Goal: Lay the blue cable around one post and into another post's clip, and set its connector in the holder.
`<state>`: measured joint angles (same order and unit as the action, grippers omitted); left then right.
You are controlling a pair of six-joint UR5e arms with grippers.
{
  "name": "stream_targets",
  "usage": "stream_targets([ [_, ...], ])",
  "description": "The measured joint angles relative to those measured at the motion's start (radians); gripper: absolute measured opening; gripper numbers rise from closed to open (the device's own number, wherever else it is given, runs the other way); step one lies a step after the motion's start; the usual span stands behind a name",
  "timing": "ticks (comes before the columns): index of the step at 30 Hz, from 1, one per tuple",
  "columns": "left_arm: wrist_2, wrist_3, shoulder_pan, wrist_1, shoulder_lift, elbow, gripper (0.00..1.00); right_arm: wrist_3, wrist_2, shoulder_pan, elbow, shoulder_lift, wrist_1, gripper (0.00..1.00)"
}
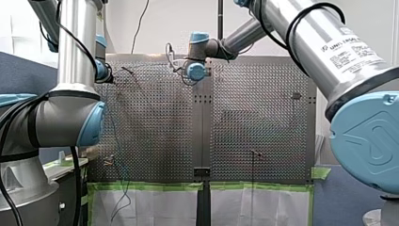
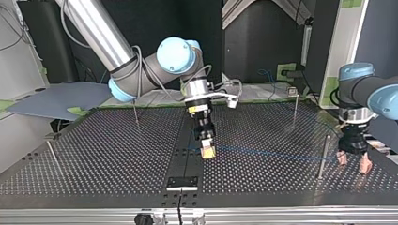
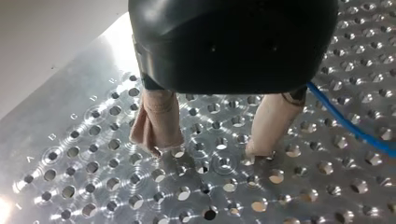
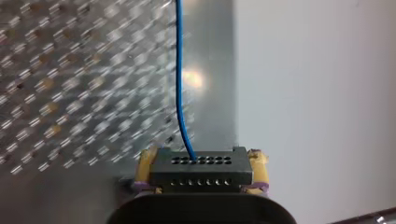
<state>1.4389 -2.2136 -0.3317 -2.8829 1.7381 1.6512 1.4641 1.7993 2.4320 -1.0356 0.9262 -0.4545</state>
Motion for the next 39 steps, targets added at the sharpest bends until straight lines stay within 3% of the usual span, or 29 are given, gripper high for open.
stream_targets([
  [5,0.007,-0.007,0.009,-0.002,-0.001,0.015,1.00,0.022,0.045,-0.005,-0.044,0.001,-0.035,0.00],
  [11,0.007,-0.009,0.026,-0.005,-0.001,0.019,1.00,0.070,0.098,-0.021,-0.097,0.002,-0.087,0.00],
  [33,0.013,-0.010,0.064,-0.023,-0.001,0.019,1.00,0.278,0.303,-0.124,-0.311,0.001,-0.300,0.00],
  [39,0.016,-0.014,0.065,-0.023,-0.001,0.019,1.00,0.292,0.332,-0.146,-0.366,0.000,-0.356,0.00],
])
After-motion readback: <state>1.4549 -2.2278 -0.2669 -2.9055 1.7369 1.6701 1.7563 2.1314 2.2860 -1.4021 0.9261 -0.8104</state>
